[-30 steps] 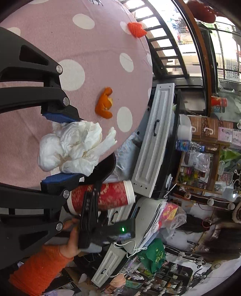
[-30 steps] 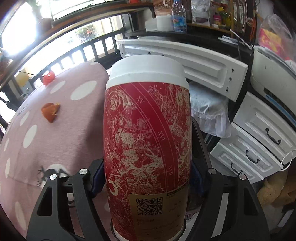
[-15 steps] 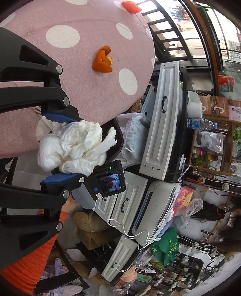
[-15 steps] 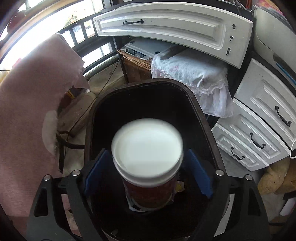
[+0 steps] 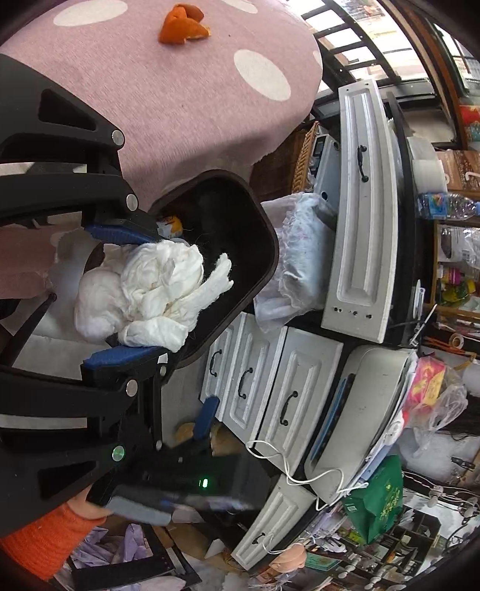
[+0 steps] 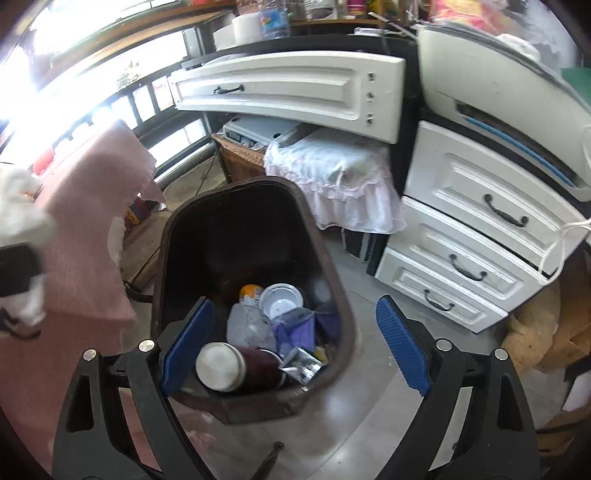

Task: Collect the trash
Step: 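Carry the cup and tissue to the black bin and open both tools, then move both tools back from the bin to the table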

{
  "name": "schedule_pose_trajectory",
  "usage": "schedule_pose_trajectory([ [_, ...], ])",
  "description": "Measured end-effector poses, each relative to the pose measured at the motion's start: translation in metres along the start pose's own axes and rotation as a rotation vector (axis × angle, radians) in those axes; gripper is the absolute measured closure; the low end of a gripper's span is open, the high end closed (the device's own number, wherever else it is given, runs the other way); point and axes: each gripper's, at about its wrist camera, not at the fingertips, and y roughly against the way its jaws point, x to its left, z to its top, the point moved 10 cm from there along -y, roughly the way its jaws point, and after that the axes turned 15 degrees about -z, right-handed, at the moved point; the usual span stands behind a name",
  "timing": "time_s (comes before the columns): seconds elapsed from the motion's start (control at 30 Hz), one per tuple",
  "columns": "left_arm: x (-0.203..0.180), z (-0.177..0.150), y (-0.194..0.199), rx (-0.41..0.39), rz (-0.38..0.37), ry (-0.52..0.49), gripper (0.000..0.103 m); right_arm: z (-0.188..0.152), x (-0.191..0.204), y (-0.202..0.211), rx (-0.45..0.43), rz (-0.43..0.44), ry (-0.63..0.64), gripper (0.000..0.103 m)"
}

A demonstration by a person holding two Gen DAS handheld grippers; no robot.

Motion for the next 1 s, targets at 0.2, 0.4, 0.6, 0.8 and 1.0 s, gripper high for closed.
schedule_pose_trajectory([
  [0.2, 0.001, 0.002, -0.035, 0.064, 0.013, 0.017, 0.056, -0.014, -0.031, 0.025, -0.030, -0.060, -0.006, 0.015],
  [0.4, -0.003, 0.008, -0.054, 0.101, 0.038, -0.001, 0.046, -0.026, -0.051, 0.037, -0.017, -0.041, -0.064, 0.015],
  [0.6, -0.007, 0.015, -0.061, 0.098, 0.049, -0.008, 0.028, -0.034, -0.064, 0.041, -0.004, -0.050, -0.083, 0.015],
  [0.8, -0.010, 0.016, -0.057, 0.085, 0.065, -0.020, 0.019, -0.037, -0.073, 0.049, -0.007, -0.052, -0.118, 0.015],
  [1.0, -0.021, 0.024, -0.013, -0.016, 0.024, -0.040, 0.017, -0.026, -0.061, 0.064, -0.046, -0.036, -0.111, 0.015],
])
